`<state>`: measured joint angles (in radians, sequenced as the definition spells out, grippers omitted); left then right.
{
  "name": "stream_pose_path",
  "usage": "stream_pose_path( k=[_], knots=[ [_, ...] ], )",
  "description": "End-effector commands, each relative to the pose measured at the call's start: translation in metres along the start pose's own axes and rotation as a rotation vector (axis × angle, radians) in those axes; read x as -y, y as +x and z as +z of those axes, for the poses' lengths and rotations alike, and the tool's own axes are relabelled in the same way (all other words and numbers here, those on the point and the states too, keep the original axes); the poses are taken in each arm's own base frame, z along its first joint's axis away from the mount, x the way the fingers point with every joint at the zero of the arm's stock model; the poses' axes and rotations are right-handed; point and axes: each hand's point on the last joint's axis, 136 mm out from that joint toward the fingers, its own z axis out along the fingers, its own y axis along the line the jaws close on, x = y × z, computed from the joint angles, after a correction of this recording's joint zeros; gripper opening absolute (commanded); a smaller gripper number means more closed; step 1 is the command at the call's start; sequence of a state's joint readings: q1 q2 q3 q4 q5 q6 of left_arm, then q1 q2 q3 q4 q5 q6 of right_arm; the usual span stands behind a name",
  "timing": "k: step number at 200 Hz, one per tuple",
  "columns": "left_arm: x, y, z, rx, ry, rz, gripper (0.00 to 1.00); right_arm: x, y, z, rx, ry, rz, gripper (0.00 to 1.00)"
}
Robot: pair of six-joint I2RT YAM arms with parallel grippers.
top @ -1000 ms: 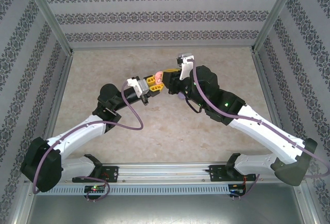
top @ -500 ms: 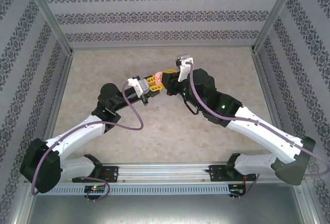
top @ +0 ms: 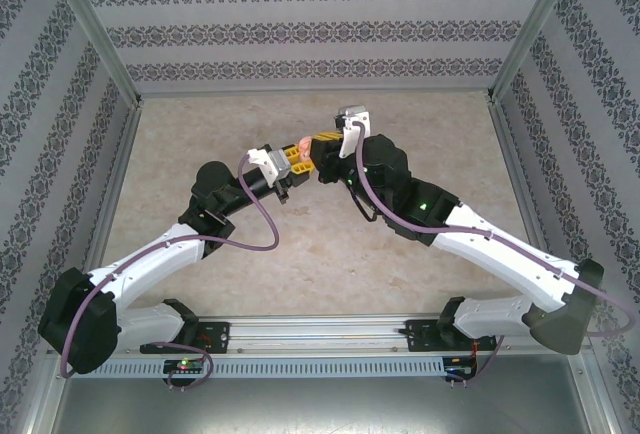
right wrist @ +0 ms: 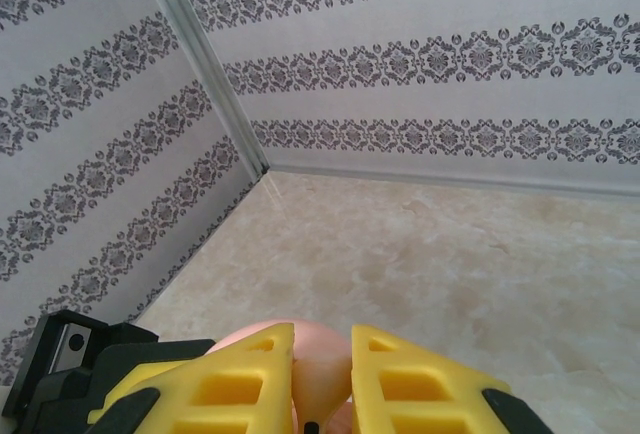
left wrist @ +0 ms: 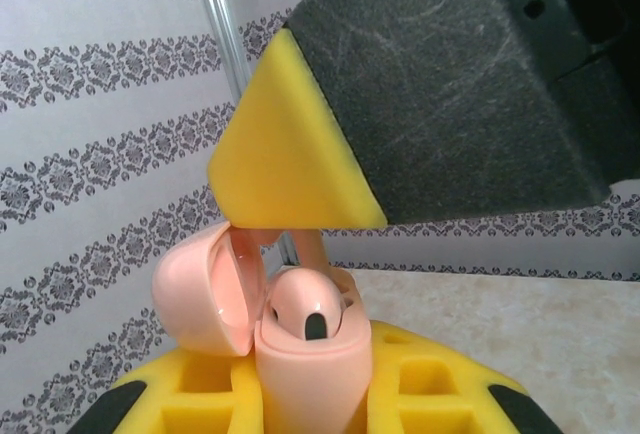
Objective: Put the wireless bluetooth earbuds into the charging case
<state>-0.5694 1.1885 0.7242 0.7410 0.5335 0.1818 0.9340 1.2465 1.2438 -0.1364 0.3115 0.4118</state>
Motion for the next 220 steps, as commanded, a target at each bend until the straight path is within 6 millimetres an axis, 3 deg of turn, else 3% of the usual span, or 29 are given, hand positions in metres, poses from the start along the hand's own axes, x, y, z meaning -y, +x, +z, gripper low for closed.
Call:
stream_pose_path(
  k=[1,71,120,183,220],
  knots=[
    [0.019,-0.088,-0.004,0.275,0.062,0.126,0.00,0.003,0.080,0.011,-0.256,0.014,-0.095,0.17],
    [0.017,-0.086,-0.004,0.268,0.051,0.119,0.00,0.007,0.084,0.012,-0.312,0.047,-0.090,0.17],
    [0.009,-0.072,0.001,0.246,0.003,0.064,0.00,0.026,0.090,0.015,-0.345,0.157,0.007,0.18],
    [0.002,-0.062,0.003,0.258,-0.035,0.005,0.00,0.030,0.094,0.019,-0.347,0.185,0.061,0.19],
    [0.002,-0.058,0.004,0.249,-0.038,-0.003,0.00,0.034,0.078,0.017,-0.301,0.195,0.114,0.30]
  ],
)
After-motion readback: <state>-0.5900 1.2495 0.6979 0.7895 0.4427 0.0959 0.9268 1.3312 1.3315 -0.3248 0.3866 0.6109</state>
